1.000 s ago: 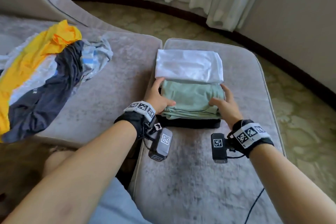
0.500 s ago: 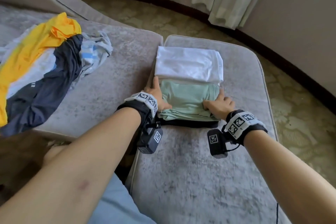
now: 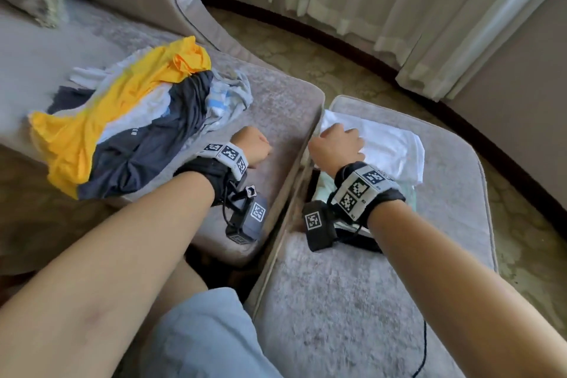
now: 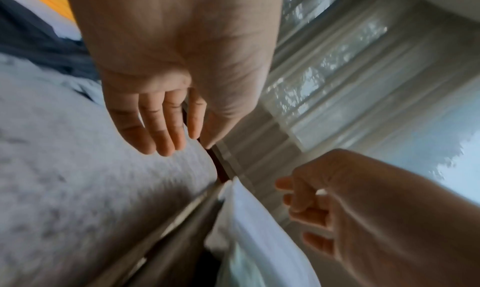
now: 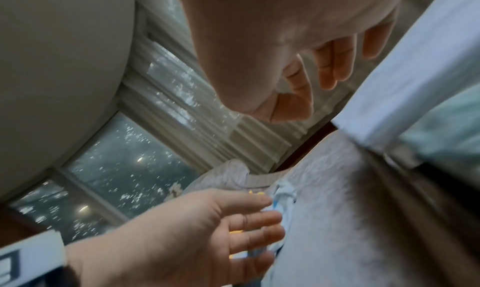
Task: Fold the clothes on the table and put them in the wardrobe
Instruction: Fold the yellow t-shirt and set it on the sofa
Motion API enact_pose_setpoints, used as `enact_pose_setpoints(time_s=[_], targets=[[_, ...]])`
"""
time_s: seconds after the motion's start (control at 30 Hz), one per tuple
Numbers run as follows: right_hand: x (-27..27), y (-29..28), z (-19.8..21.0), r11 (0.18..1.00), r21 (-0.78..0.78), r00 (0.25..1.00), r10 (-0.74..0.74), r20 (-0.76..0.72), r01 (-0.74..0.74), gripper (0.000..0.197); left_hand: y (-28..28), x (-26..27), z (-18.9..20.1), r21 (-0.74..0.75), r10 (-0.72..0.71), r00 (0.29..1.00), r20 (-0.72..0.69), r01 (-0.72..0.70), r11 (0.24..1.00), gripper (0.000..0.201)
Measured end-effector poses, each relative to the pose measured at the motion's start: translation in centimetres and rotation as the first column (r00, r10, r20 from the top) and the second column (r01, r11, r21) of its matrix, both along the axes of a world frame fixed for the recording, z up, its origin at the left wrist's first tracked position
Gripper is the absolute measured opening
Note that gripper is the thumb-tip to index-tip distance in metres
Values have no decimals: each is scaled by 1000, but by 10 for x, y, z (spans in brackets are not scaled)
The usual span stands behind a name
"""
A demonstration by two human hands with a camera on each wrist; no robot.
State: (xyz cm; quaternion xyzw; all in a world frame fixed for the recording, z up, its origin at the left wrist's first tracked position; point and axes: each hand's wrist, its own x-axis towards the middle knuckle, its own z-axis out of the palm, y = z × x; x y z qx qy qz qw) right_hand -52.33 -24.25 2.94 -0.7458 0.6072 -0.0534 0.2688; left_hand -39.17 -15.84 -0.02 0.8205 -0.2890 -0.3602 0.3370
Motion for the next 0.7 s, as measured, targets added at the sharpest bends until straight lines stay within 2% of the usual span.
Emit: enact_pose_setpoints(time_s=[0.07,0.17,0.27,0.37,0.43,0.5,0.53,0.63,0.7], targets=[[44,15,3,996,48,996,80,36,-81,51,19,34,10,-43,168,977,-134,-175,984,22],[105,43,6,971,147,982,187,40,-191,49,61,82,26,-87,403,853,-332,-453,887,27],[162,71,-1,897,237,928,367,67,-372,36,115,126,31,-95,551,758,-350,-614,784,23],[210,103,-7,795,292,839,541,57,-533,23,171,168,21,-68,655,663,-363,-719,691,21],[239,124,-15,771,325,827,557,74,-548,28,206,191,11,-29,707,589,-392,-776,630,20],[266,147,-23,693,322,746,662,72,-645,39,233,208,0,-1,754,518,-405,-825,566,21],[280,156,-30,674,351,743,661,105,-650,44,242,215,-4,8,771,489,-408,-842,539,21],[316,180,-42,645,493,806,532,259,-584,46,258,236,-16,28,789,435,-433,-869,495,20],[342,191,-47,607,527,799,519,304,-595,45,263,254,-24,42,790,410,-456,-877,479,19]])
